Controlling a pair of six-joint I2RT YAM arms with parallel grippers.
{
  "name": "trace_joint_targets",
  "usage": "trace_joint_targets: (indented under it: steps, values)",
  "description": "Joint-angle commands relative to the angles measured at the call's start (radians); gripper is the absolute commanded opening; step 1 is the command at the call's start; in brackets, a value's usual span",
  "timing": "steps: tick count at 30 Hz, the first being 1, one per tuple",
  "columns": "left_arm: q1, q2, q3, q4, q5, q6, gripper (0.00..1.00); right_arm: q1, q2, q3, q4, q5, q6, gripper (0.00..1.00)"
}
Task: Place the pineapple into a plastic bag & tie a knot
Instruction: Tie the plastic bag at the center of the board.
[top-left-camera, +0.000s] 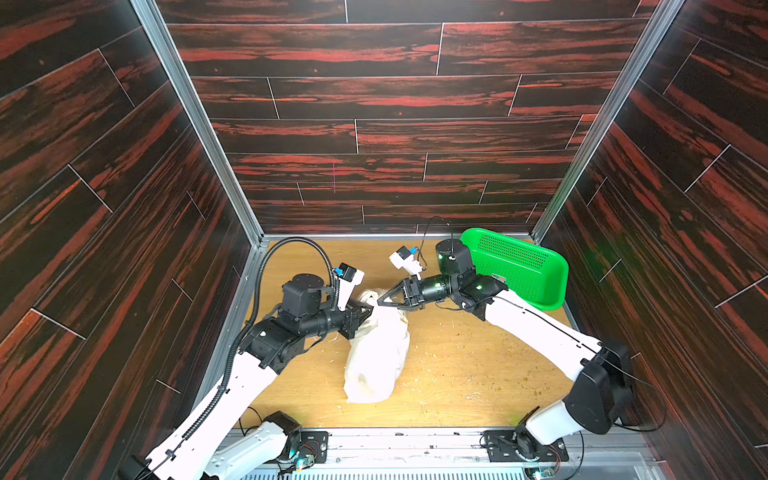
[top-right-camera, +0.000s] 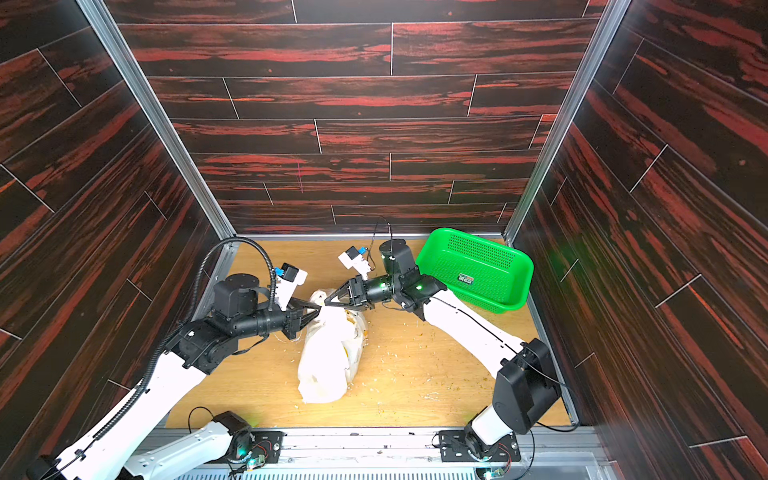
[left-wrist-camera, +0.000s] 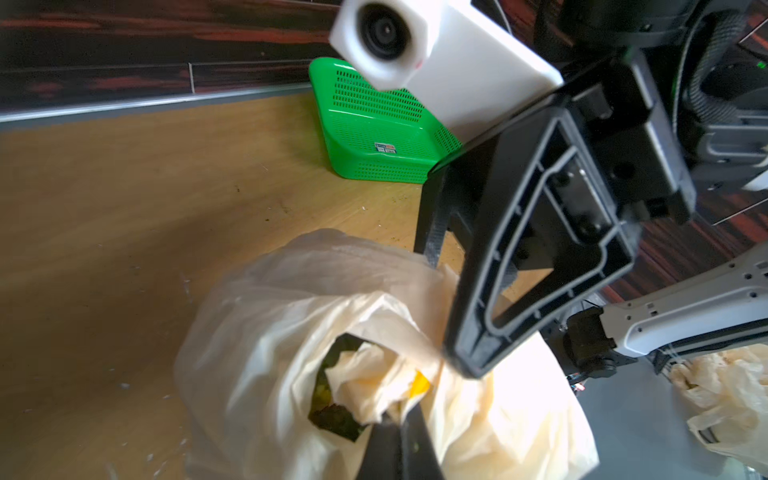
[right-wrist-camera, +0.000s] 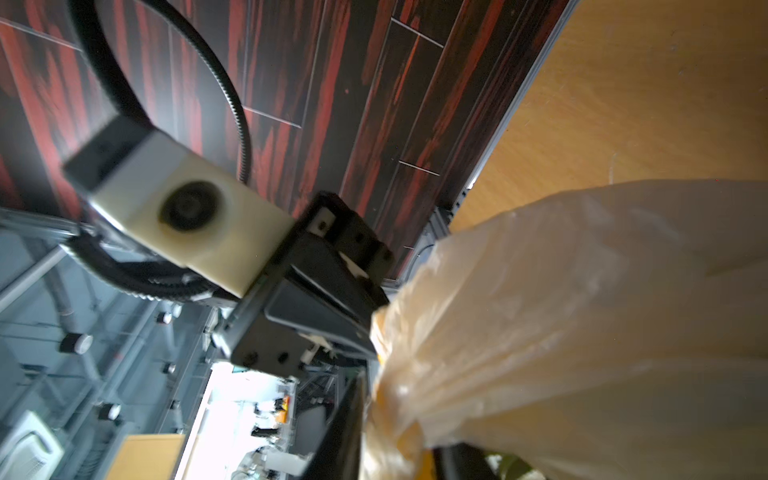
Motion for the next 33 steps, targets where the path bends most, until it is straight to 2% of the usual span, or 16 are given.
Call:
trace_joint_targets:
  steps: [1, 9, 14, 18, 22, 24, 27, 33]
  values:
    - [0.005, -0.022, 0.043, -0.054, -0.023, 0.040, 0.00, 0.000, -0.031, 0.041, -0.080, 0.044, -0.061, 0.39]
    - [0.005, -0.004, 0.065, -0.053, -0.040, 0.050, 0.00, 0.001, -0.088, 0.060, -0.273, 0.169, -0.174, 0.54]
    - [0.005, -0.005, 0.062, -0.041, -0.042, 0.044, 0.00, 0.005, -0.197, 0.056, -0.414, 0.388, -0.285, 0.56]
    - [0.005, -0.008, 0.054, -0.040, -0.040, 0.045, 0.00, 0.047, -0.324, -0.023, -0.423, 0.611, -0.426, 0.56]
    - [0.005, -0.007, 0.055, -0.035, -0.037, 0.045, 0.00, 0.208, -0.436, -0.161, -0.304, 0.776, -0.704, 0.56]
    - [0.006, -0.005, 0.057, -0.034, -0.036, 0.046, 0.00, 0.272, -0.445, -0.201, -0.273, 0.805, -0.832, 0.56]
    - [0.005, -0.007, 0.056, -0.034, -0.038, 0.044, 0.00, 0.322, -0.414, -0.206, -0.265, 0.863, -0.938, 0.54]
    - [0.005, -0.010, 0.051, -0.035, -0.040, 0.043, 0.00, 0.344, -0.369, -0.203, -0.214, 0.935, -1.019, 0.53]
